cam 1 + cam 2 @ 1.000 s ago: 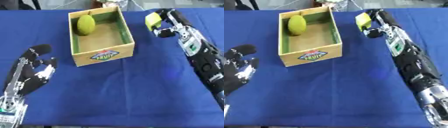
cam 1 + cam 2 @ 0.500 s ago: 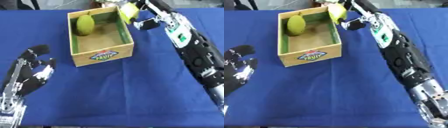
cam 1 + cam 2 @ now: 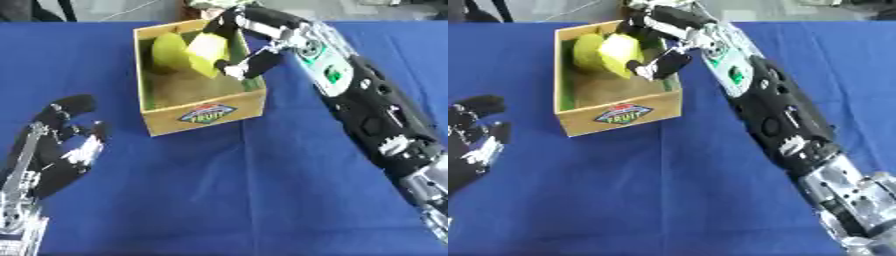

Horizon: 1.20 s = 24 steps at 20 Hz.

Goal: Pick up objects on the table and place them in the box.

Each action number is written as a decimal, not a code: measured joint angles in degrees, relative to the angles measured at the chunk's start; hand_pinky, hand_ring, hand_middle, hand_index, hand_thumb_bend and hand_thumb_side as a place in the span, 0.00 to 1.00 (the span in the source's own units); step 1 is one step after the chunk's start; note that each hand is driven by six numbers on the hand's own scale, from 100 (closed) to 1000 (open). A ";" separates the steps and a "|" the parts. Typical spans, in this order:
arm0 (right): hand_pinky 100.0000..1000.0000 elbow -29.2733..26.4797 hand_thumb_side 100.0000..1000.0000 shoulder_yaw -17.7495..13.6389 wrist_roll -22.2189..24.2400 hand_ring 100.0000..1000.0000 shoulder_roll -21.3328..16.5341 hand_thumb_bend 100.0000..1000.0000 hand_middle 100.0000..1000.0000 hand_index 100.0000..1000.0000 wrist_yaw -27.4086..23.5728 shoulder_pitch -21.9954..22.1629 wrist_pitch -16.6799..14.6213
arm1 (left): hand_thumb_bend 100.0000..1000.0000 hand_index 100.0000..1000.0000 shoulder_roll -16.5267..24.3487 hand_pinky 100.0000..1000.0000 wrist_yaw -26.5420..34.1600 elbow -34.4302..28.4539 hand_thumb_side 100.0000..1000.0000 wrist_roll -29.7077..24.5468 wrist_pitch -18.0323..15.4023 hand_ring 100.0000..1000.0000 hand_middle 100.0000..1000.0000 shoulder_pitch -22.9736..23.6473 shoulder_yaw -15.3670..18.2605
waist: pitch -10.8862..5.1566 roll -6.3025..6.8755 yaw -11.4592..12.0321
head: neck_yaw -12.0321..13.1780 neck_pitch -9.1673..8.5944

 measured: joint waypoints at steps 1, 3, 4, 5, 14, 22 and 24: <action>0.78 -0.27 0.38 0.17 0.38 0.82 0.06 0.29 0.80 0.92 0.59 0.01 0.09 | 0.25 0.79 0.00 0.49 0.00 0.00 0.27 -0.03 -0.02 0.80 0.73 0.00 0.00 | 0.00 0.00 -0.04 | -0.09 0.00; 0.78 -0.82 0.39 0.25 0.02 0.83 0.14 0.32 0.83 0.93 1.62 0.04 0.34 | 0.25 0.79 0.00 0.49 0.00 0.00 0.27 -0.04 -0.03 0.80 0.73 0.00 0.00 | -0.02 0.00 -0.24 | -0.13 0.00; 0.78 -1.12 0.39 0.25 -0.55 0.83 0.14 0.34 0.84 0.93 2.00 0.05 0.53 | 0.25 0.79 0.00 0.49 0.00 0.00 0.27 -0.04 -0.03 0.80 0.73 0.00 0.00 | -0.04 0.00 -0.34 | -0.13 0.00; 0.78 -1.39 0.39 0.25 -1.27 0.83 0.14 0.34 0.84 0.94 2.26 0.05 0.74 | 0.25 0.79 0.00 0.49 0.00 0.00 0.27 -0.04 -0.03 0.80 0.73 0.01 0.00 | -0.05 0.00 -0.40 | -0.13 0.00; 0.77 -7.84 0.28 0.21 -5.45 0.81 -2.10 0.19 0.80 0.92 0.17 0.76 2.09 | 0.24 0.79 0.00 0.49 0.00 0.00 0.27 0.10 0.01 0.80 0.73 0.43 0.07 | -0.24 -0.05 -1.94 | 0.67 -0.01; 0.72 -26.99 0.21 -2.92 -11.51 0.78 -10.12 0.04 0.76 0.89 -12.72 10.22 8.28 | 0.24 0.79 0.01 0.49 -0.11 0.01 0.27 1.07 0.16 0.80 0.73 1.07 0.97 | -0.74 0.05 -4.90 | 3.21 0.05; 0.70 -32.02 0.22 -4.64 -13.91 0.77 -11.38 0.00 0.74 0.87 -16.01 14.22 10.68 | 0.24 0.79 0.02 0.49 -0.19 0.01 0.26 1.39 0.22 0.80 0.73 1.36 1.18 | -0.98 0.07 -5.68 | 3.92 0.09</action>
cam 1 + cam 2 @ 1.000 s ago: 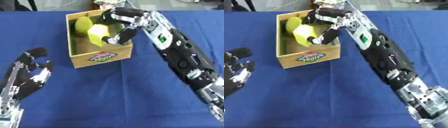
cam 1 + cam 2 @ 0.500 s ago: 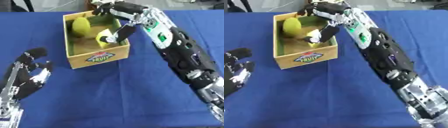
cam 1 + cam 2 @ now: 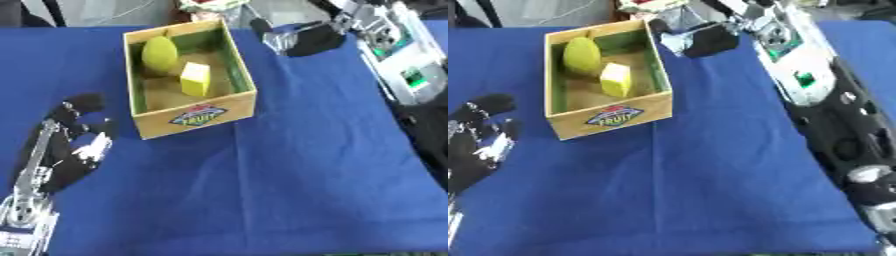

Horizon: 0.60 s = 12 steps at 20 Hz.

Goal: Pick up objects on the table and place them in the box.

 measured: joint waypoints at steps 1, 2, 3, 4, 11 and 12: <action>0.69 -2.26 0.22 -0.98 -1.29 0.76 -0.32 0.00 0.73 0.86 -1.62 2.21 1.26 | 0.24 0.79 0.00 0.49 -0.01 0.00 0.27 0.15 0.01 0.80 0.74 0.10 0.14 | -0.05 0.02 -0.34 | 0.34 0.02; 0.69 -4.23 0.22 -1.97 -2.61 0.76 -0.40 0.00 0.72 0.86 -3.07 4.43 2.57 | 0.24 0.78 0.00 0.49 -0.01 0.01 0.27 0.30 0.02 0.80 0.74 0.11 0.27 | -0.08 0.09 -0.66 | 0.66 0.06; 0.68 -5.99 0.23 -3.01 -3.94 0.76 -0.41 0.00 0.72 0.85 -4.45 6.86 3.83 | 0.24 0.78 0.00 0.49 -0.01 0.01 0.27 0.45 0.05 0.80 0.73 0.13 0.28 | -0.09 0.21 -0.87 | 1.00 0.10; 0.68 -7.52 0.24 -4.05 -5.20 0.76 -0.36 0.00 0.72 0.85 -5.75 9.32 4.94 | 0.23 0.78 0.00 0.49 -0.01 0.02 0.26 0.55 0.08 0.80 0.73 0.14 0.30 | -0.09 0.34 -1.04 | 1.32 0.25; 0.68 -12.54 0.28 -10.56 -11.29 0.77 2.95 0.00 0.72 0.85 -13.89 24.43 8.47 | 0.22 0.78 0.00 0.49 -0.01 0.34 0.27 1.53 0.29 0.80 0.73 0.44 0.68 | -0.07 0.65 -1.78 | 2.81 1.00; 0.68 -12.78 0.29 -11.23 -11.76 0.77 3.88 0.00 0.72 0.85 -14.52 26.04 8.54 | 0.22 0.78 0.00 0.49 -0.01 0.36 0.27 1.61 0.27 0.80 0.73 0.54 0.68 | -0.07 0.65 -1.82 | 2.96 1.06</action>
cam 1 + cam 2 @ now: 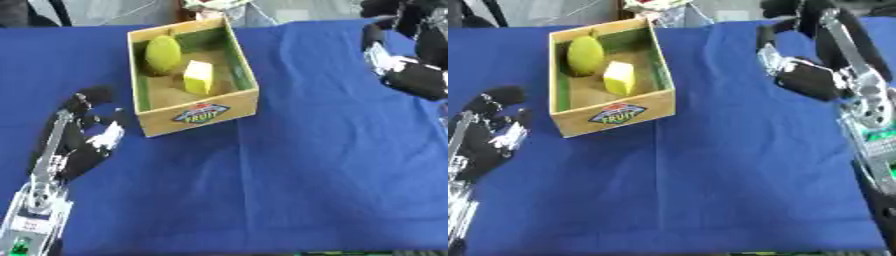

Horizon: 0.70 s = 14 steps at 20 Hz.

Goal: Pick up objects on the table and place them in the box.

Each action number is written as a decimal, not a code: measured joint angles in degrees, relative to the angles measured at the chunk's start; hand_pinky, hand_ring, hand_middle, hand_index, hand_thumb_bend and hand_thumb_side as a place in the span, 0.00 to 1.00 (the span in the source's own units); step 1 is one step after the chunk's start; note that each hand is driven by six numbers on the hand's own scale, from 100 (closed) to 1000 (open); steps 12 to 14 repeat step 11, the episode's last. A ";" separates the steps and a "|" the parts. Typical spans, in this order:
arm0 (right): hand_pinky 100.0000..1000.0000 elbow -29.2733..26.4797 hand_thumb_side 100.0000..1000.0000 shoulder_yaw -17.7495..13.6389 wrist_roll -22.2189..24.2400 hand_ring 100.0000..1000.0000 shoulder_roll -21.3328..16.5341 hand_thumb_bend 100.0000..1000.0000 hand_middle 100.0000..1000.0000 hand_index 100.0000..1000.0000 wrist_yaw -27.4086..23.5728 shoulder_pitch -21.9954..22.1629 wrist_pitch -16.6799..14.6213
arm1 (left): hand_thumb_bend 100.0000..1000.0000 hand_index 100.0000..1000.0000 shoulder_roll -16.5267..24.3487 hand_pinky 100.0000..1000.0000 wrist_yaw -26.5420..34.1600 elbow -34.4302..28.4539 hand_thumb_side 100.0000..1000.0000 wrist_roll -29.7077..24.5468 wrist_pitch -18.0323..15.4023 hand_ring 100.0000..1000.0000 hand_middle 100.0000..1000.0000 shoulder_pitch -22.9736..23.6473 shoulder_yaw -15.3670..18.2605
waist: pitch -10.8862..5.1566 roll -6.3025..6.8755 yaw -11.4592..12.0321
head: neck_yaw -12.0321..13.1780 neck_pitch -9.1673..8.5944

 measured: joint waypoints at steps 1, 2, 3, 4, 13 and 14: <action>0.68 -0.28 0.29 -0.58 -0.26 0.78 1.00 0.00 0.73 0.85 -0.48 1.46 -0.02 | 0.21 0.78 0.00 0.49 0.00 0.02 0.27 0.05 0.00 0.80 0.73 0.03 0.00 | 0.00 0.00 -0.08 | 0.16 0.08; 0.68 -0.52 0.29 -1.10 -0.33 0.77 2.04 0.00 0.73 0.86 -0.83 2.71 -0.10 | 0.21 0.78 -0.01 0.49 0.00 0.09 0.27 0.07 0.02 0.80 0.73 0.04 0.00 | 0.00 0.00 -0.16 | 0.36 0.27; 0.68 -0.68 0.29 -1.57 -0.34 0.77 3.03 0.00 0.73 0.85 -0.91 3.76 -0.15 | 0.21 0.78 -0.02 0.49 0.00 0.20 0.27 0.08 0.03 0.80 0.73 0.04 0.00 | 0.00 0.00 -0.21 | 0.51 0.45; 0.68 -0.86 0.29 -2.02 -0.41 0.77 3.99 0.00 0.72 0.85 -0.92 4.59 -0.25 | 0.21 0.78 -0.02 0.49 0.01 0.32 0.27 0.08 0.03 0.80 0.73 0.04 0.00 | 0.00 0.00 -0.23 | 0.69 0.49; 0.67 -1.19 0.29 -3.27 -0.89 0.75 8.42 0.00 0.70 0.85 -0.87 7.59 -0.54 | 0.20 0.78 -0.02 0.49 0.04 0.38 0.27 0.09 0.03 0.79 0.73 0.12 -0.03 | -0.01 0.00 -0.27 | 2.48 0.97; 0.67 -1.19 0.29 -3.27 -0.89 0.75 8.42 0.00 0.70 0.85 -0.87 7.59 -0.54 | 0.20 0.78 -0.02 0.49 0.04 0.38 0.27 0.09 0.03 0.79 0.73 0.12 -0.03 | -0.01 0.00 -0.27 | 2.48 0.97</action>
